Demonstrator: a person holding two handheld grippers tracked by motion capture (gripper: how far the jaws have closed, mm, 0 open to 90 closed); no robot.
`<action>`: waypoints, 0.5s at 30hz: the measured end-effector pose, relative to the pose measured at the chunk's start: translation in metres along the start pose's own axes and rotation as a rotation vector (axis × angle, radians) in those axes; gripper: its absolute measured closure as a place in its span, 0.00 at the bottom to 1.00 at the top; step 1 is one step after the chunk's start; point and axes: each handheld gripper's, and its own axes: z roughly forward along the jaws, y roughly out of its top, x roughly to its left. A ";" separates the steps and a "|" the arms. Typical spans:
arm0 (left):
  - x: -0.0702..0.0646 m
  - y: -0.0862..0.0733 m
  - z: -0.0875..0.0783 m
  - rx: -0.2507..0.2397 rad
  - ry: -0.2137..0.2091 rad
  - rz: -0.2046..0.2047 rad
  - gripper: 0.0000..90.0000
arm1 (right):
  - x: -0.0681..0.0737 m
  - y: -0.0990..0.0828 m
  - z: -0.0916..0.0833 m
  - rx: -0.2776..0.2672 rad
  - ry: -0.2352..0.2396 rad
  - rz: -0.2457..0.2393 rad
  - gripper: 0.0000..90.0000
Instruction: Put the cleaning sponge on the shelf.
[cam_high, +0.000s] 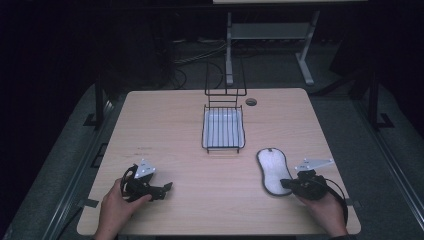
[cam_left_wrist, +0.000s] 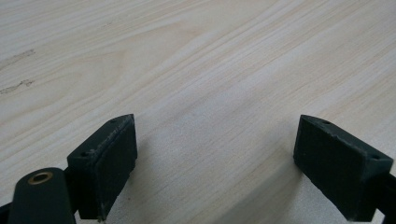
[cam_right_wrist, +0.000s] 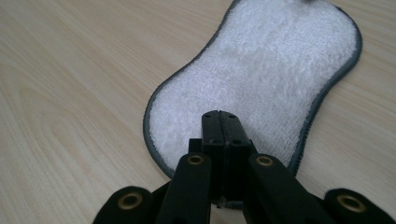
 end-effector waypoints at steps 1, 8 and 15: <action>0.000 0.000 0.000 0.000 0.000 0.000 0.14 | -0.001 -0.001 -0.001 -0.001 0.003 0.013 1.00; 0.000 0.000 0.000 0.000 0.000 0.000 0.14 | -0.011 -0.006 -0.009 0.000 -0.025 0.034 1.00; 0.000 0.000 0.000 0.000 0.000 0.000 0.14 | -0.025 -0.010 -0.015 -0.001 -0.061 0.046 1.00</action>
